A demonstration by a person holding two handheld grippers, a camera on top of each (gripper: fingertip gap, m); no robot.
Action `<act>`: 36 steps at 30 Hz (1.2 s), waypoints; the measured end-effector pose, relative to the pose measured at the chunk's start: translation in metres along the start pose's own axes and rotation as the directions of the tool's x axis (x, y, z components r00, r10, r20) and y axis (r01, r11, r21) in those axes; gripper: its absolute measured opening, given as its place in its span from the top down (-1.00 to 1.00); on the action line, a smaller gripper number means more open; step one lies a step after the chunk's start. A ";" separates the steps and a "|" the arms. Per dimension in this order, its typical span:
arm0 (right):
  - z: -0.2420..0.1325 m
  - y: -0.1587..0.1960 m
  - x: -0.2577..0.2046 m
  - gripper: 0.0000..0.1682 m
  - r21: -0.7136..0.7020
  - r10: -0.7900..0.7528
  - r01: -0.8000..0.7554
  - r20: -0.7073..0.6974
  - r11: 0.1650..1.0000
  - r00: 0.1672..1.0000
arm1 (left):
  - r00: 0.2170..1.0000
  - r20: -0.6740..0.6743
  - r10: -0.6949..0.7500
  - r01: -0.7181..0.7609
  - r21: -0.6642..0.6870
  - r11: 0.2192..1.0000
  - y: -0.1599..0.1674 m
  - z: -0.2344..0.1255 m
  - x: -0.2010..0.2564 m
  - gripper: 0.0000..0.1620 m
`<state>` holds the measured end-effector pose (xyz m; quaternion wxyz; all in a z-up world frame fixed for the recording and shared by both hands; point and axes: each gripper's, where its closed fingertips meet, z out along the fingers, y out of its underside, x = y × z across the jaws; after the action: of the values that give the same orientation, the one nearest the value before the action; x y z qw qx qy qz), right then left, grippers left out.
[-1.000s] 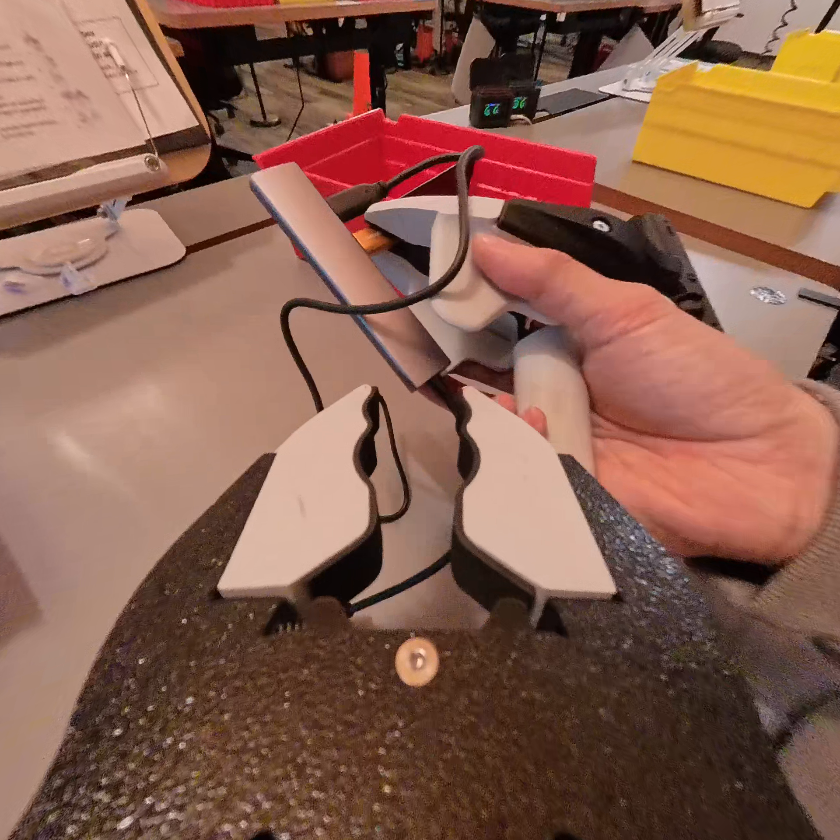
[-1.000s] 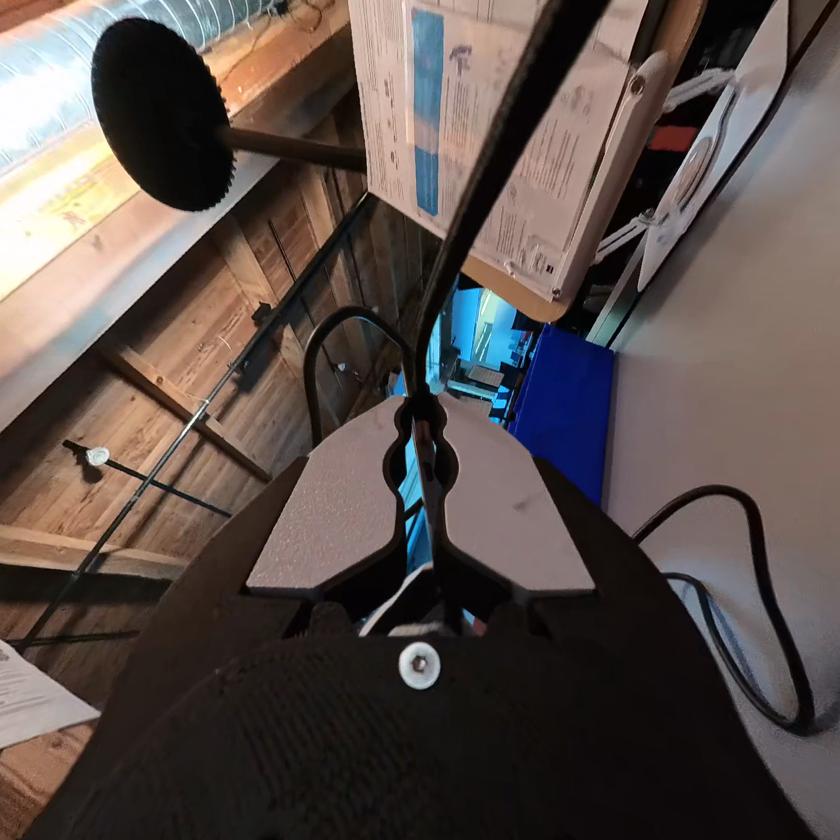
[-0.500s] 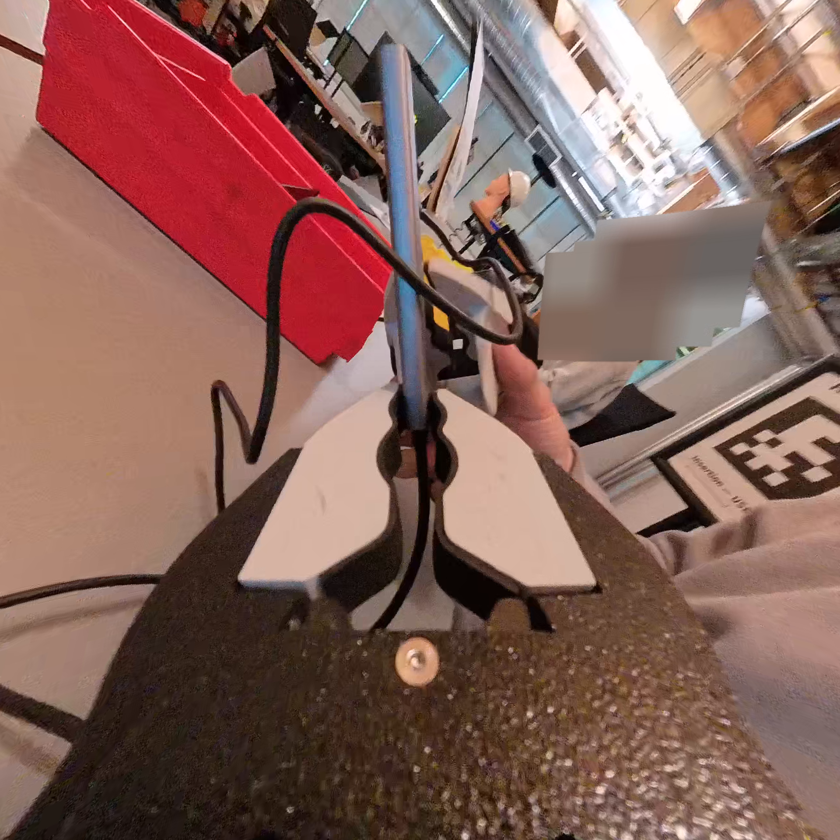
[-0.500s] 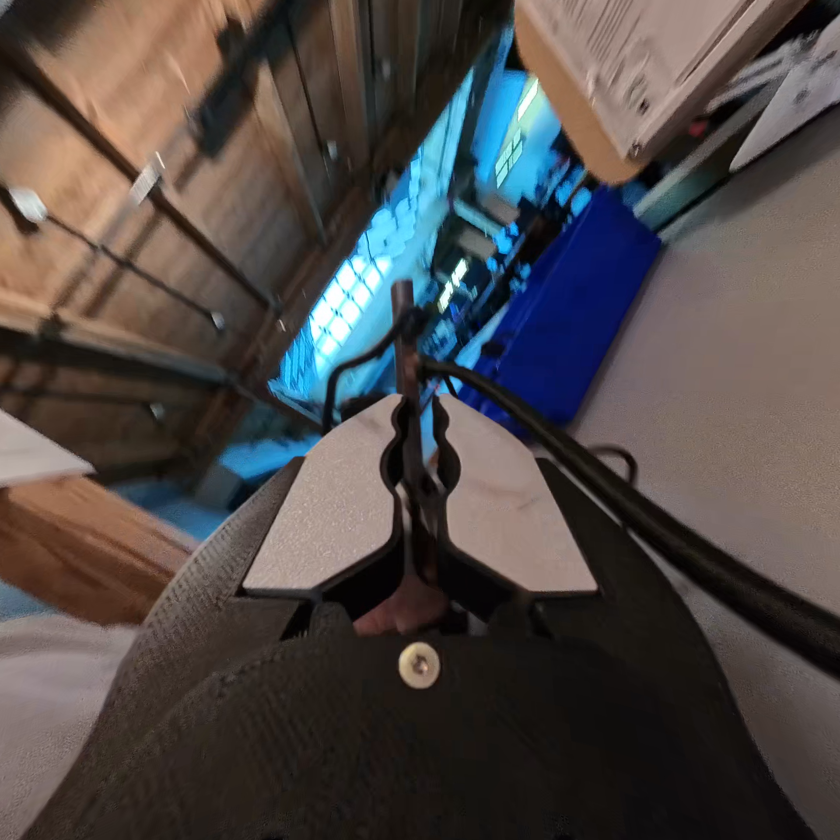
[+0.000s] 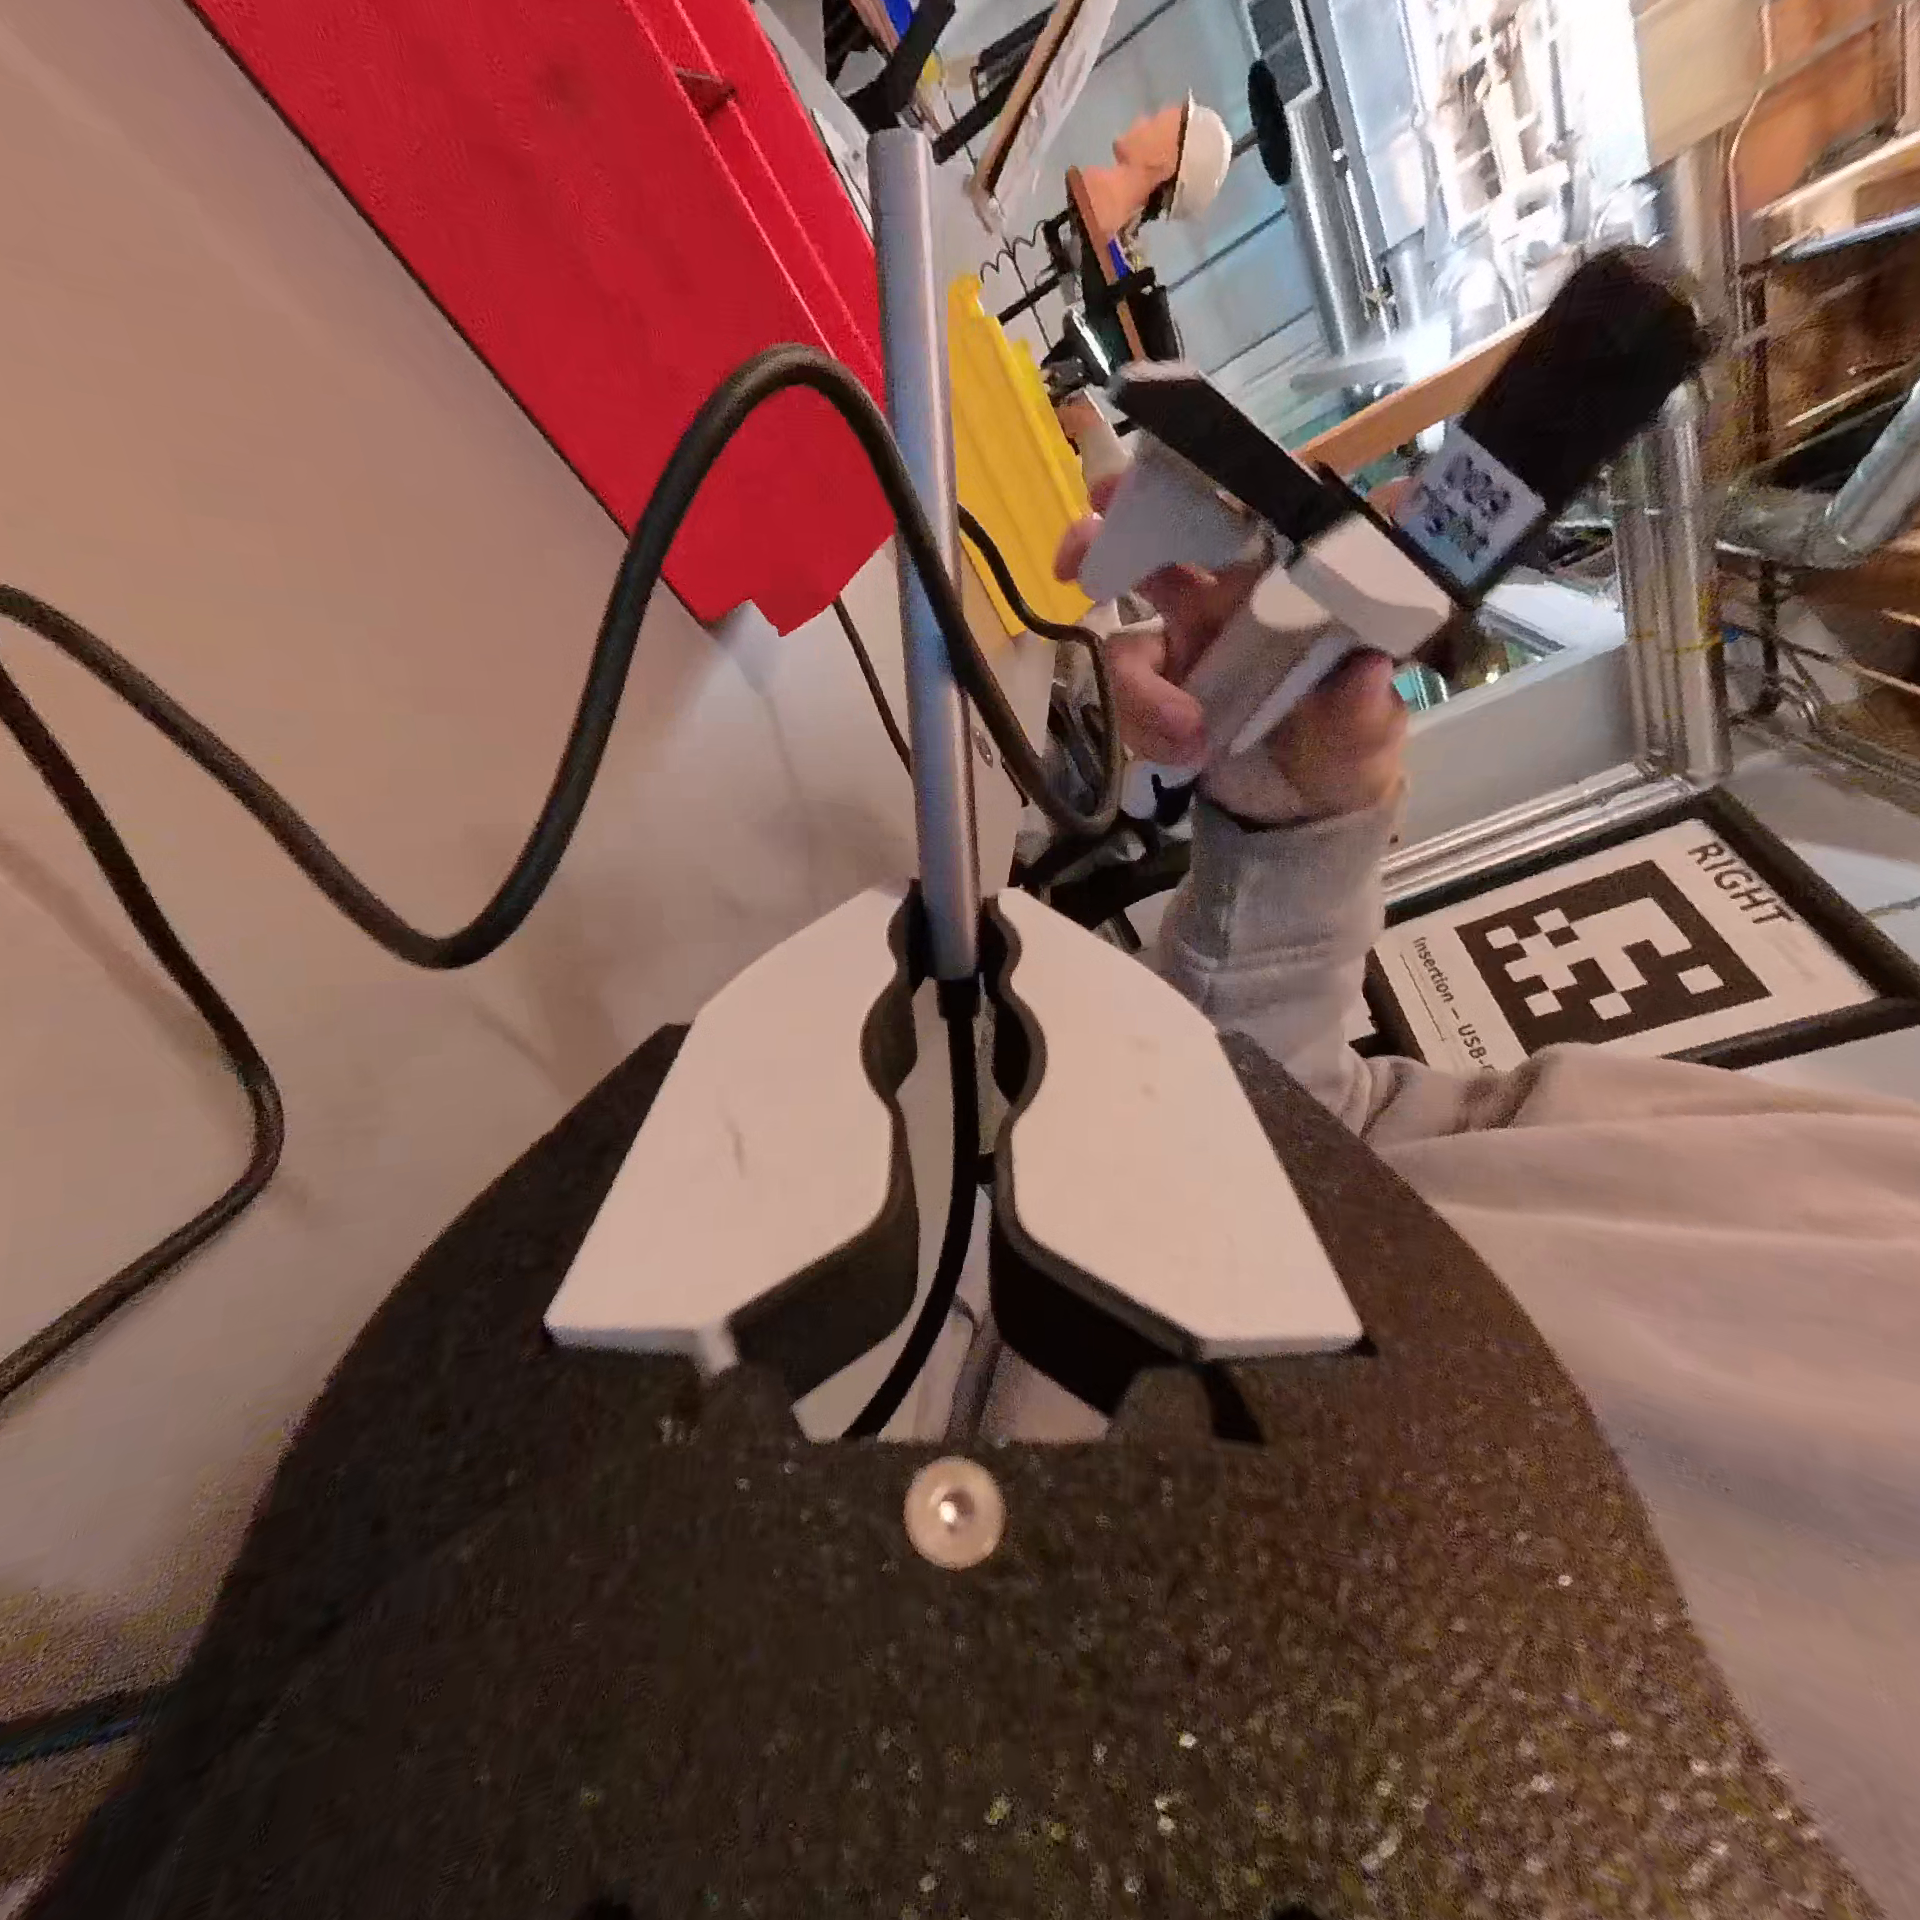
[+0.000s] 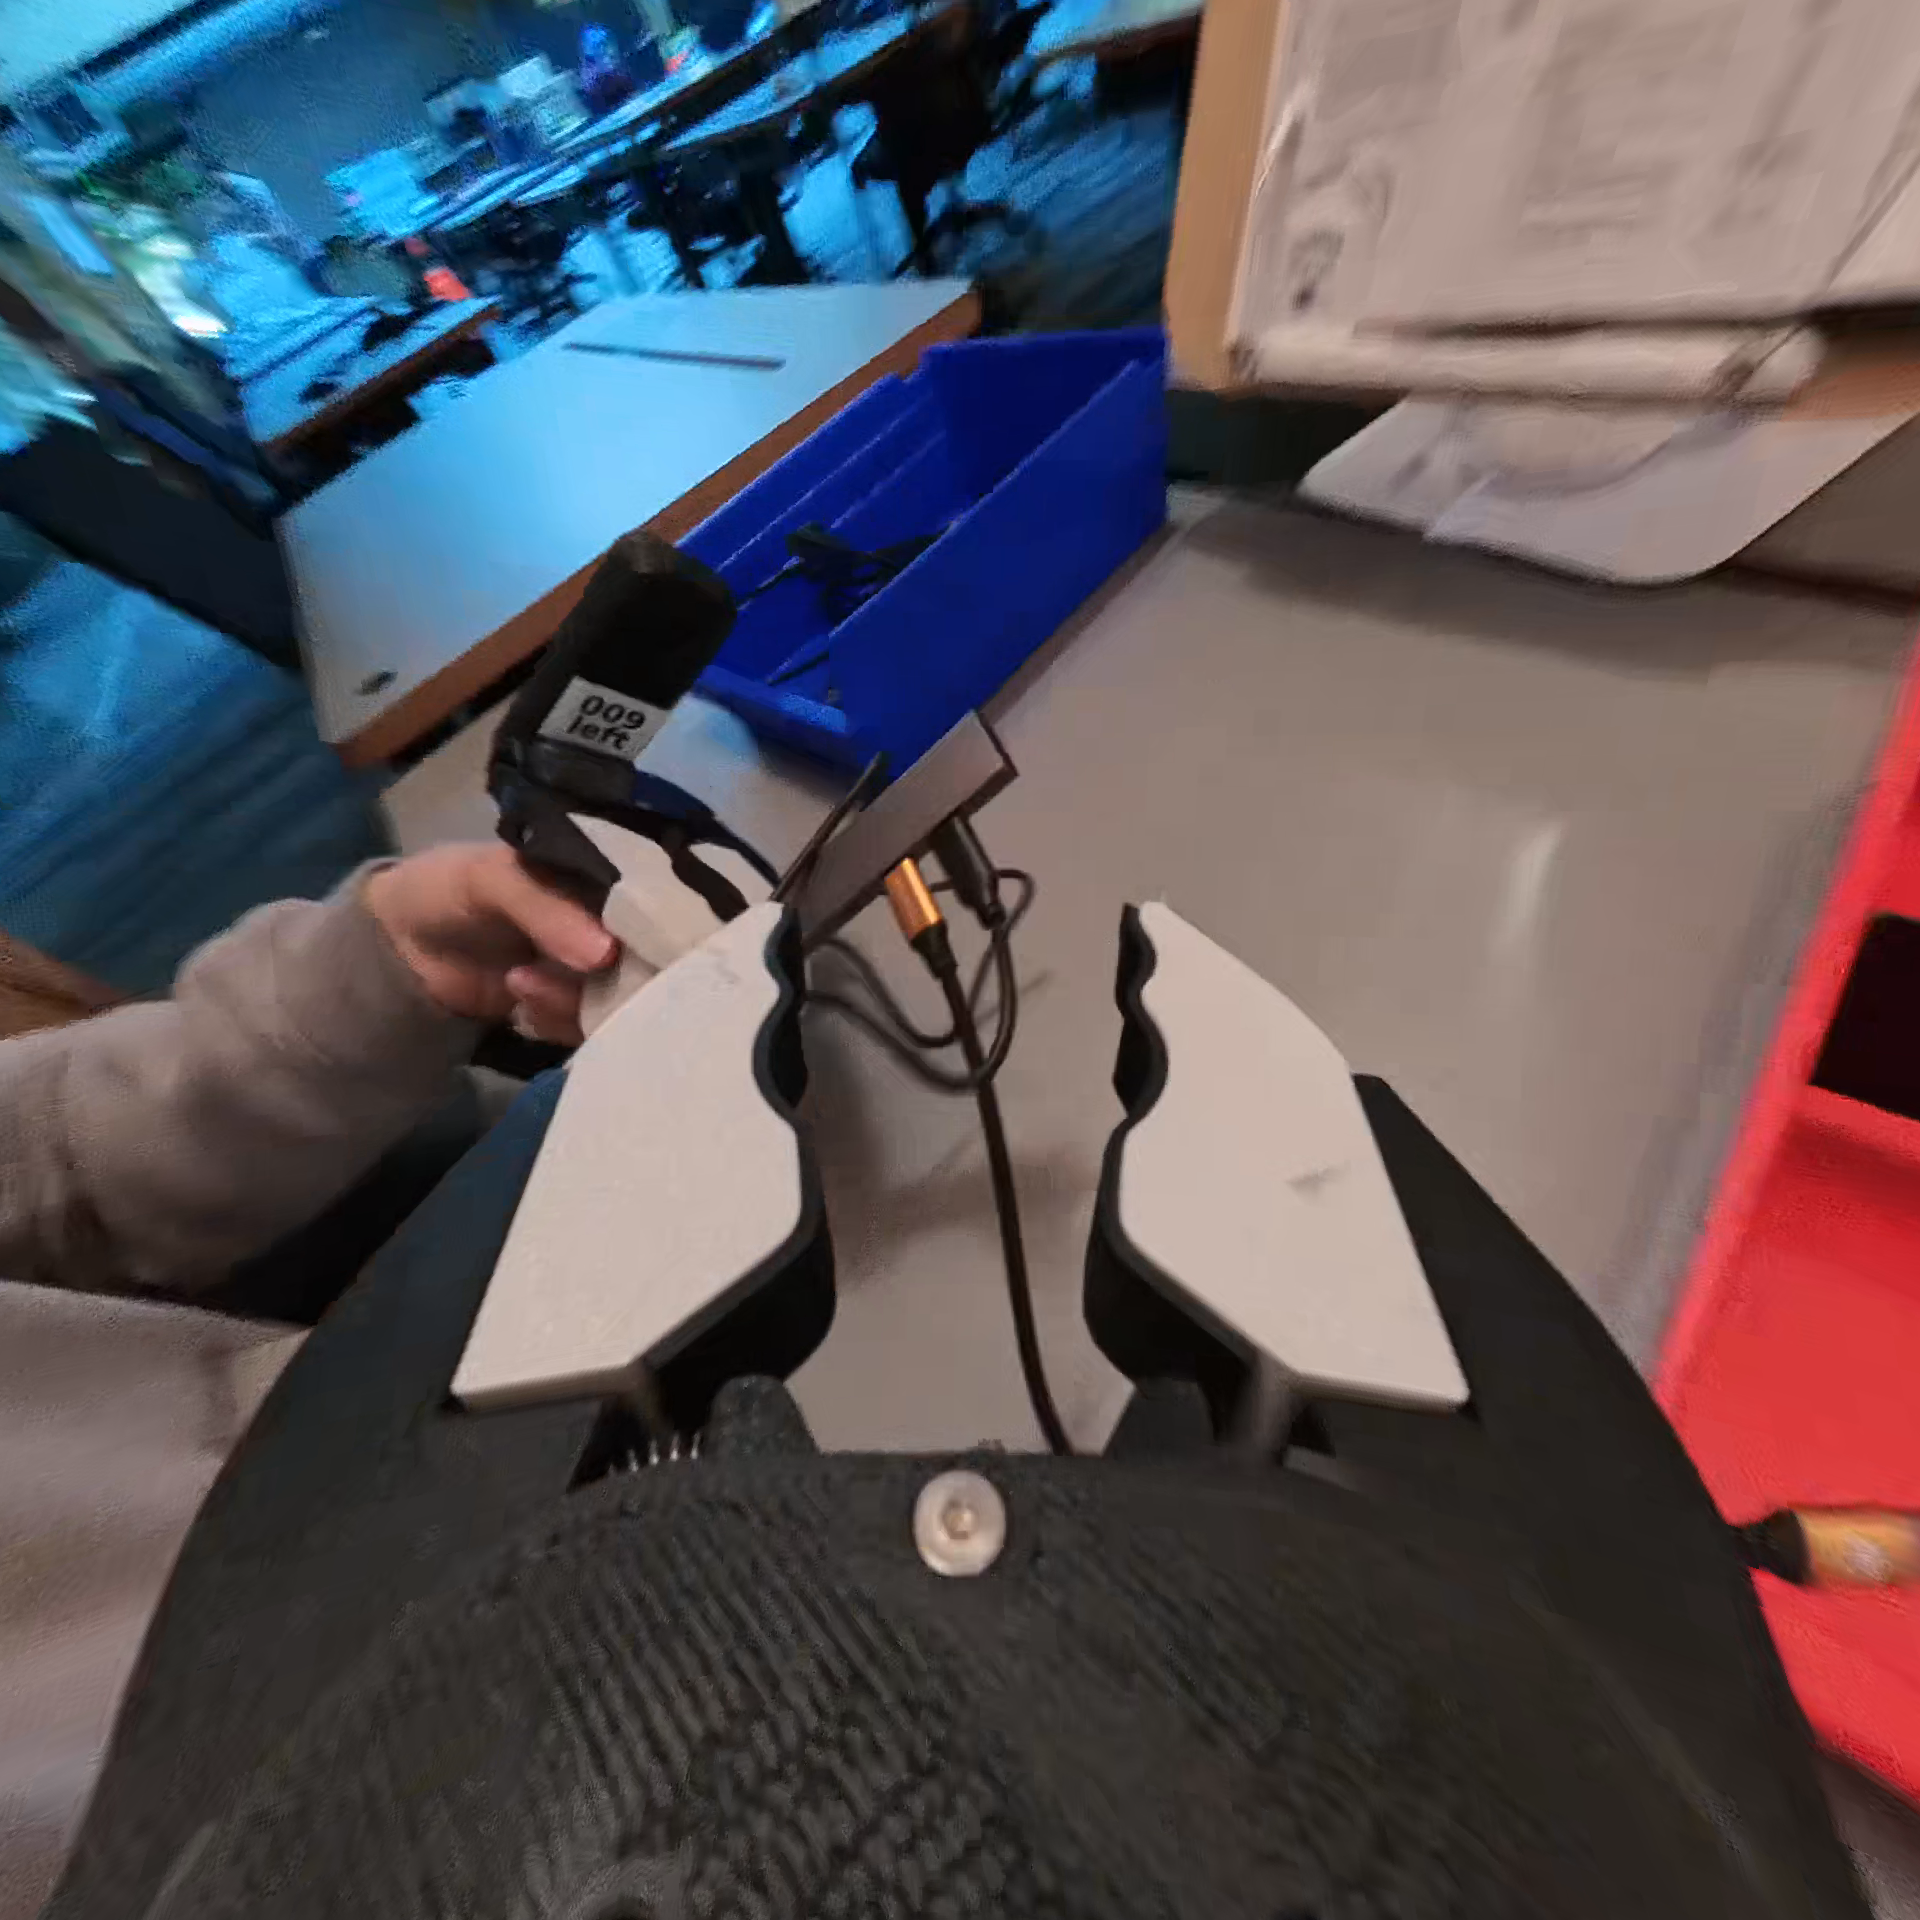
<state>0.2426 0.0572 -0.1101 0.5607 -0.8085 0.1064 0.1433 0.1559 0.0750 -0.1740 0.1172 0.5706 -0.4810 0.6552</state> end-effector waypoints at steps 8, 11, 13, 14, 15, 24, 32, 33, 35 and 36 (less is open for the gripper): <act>0.045 -0.011 -0.022 0.86 -0.129 0.291 -0.262 0.432 0.957 0.853 | 0.973 0.021 0.228 -0.225 -0.087 0.970 0.012 0.019 0.022 0.87; 0.044 -0.028 -0.033 0.88 -0.081 0.304 -0.309 0.524 0.948 0.795 | 0.944 0.079 0.320 -0.319 -0.014 0.947 0.000 0.012 0.028 0.86; 0.049 -0.035 -0.033 0.89 -0.045 0.333 -0.365 0.528 0.930 0.782 | 0.902 0.150 0.406 -0.416 0.050 0.908 -0.011 0.003 0.028 0.81; 0.053 -0.038 -0.034 0.89 -0.023 0.342 -0.389 0.526 0.921 0.779 | 0.863 0.213 0.459 -0.481 0.065 0.874 -0.016 -0.002 0.025 0.79; 0.056 -0.041 -0.034 0.89 0.001 0.361 -0.424 0.524 0.906 0.772 | 0.805 0.292 0.517 -0.555 0.062 0.829 -0.021 -0.008 0.020 0.73; 0.074 -0.056 -0.067 0.89 0.041 0.346 -0.418 0.489 0.908 0.800 | 0.115 0.662 0.740 -0.896 -0.254 0.366 -0.048 -0.035 0.008 0.69; 0.028 -0.077 -0.063 0.86 0.167 0.279 -0.435 0.559 0.885 0.781 | 0.228 0.722 0.653 -0.905 -0.090 0.416 -0.066 -0.037 0.034 0.73; 0.018 -0.081 -0.059 0.81 0.200 0.263 -0.430 0.548 0.880 0.794 | 0.261 0.727 0.635 -0.890 -0.074 0.450 -0.070 -0.042 0.037 0.73; 0.000 -0.082 -0.055 0.80 0.278 0.169 -0.321 0.457 0.905 0.873 | 0.339 0.755 0.561 -0.839 -0.027 0.543 -0.082 -0.059 0.040 0.73; -0.006 -0.081 -0.053 0.76 0.314 0.094 -0.218 0.367 0.924 0.925 | 0.416 0.728 0.545 -0.780 -0.023 0.625 -0.080 -0.062 0.036 0.73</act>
<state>0.2202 0.0803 -0.0188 0.6915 -0.6472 0.0949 0.3065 0.1614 0.1492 -0.0960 -0.4330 0.5341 -0.5623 0.4595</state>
